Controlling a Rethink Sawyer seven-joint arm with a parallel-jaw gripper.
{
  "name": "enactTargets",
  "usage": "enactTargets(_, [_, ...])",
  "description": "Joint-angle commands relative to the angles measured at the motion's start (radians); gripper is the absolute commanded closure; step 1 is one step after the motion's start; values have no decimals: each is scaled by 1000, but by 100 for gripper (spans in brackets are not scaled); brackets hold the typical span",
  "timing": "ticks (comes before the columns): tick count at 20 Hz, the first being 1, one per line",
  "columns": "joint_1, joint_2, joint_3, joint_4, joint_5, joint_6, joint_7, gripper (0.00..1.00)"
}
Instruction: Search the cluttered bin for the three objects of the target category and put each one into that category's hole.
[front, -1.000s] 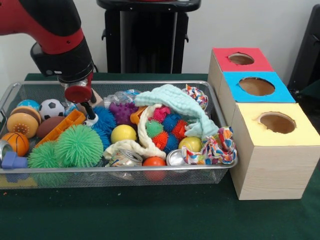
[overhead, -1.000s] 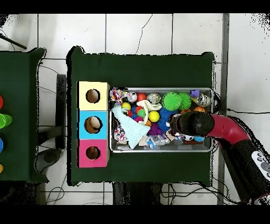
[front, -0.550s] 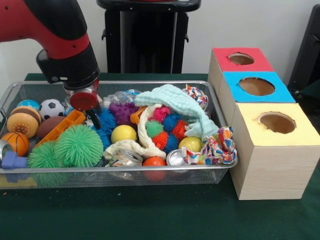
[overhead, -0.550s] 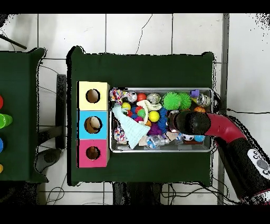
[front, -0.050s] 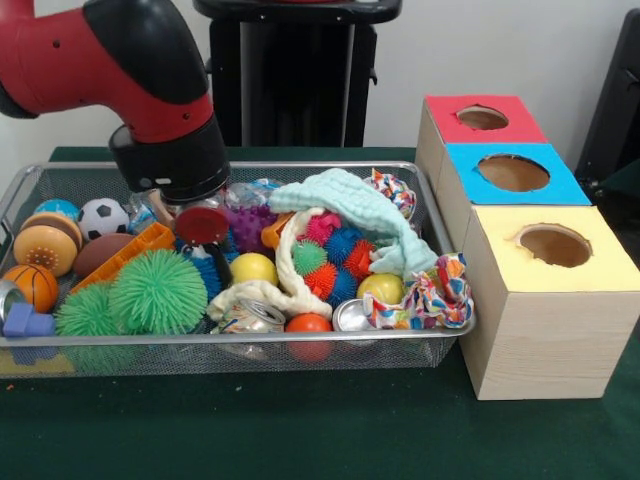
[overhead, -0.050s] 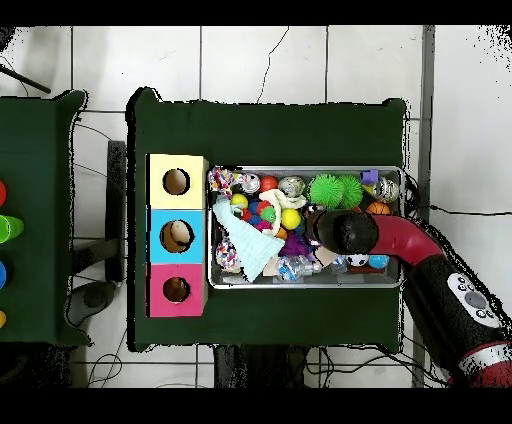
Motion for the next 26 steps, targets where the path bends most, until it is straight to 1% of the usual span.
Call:
enactTargets(1, [14, 77, -4, 4, -65, -55, 72, 0])
enactTargets(2, [10, 77, -3, 6, -62, -59, 74, 0])
enactTargets(4, [28, 57, -20, 23, -64, -86, 121, 0])
enactTargets(7, [90, -3, -66, 82, -64, -150, 252, 0])
enactTargets(9, [126, -39, -85, 124, -36, -185, 332, 0])
enactTargets(12, [170, -62, -111, 152, 1, -221, 391, 0])
enactTargets(14, [188, -62, -125, 155, 15, -242, 395, 0])
enactTargets(16, [189, -48, -127, 152, 30, -261, 388, 0])
enactTargets(20, [179, -1, -132, 150, 34, -323, 364, 0])
enactTargets(26, [161, 30, -130, 150, 57, -363, 343, 0])
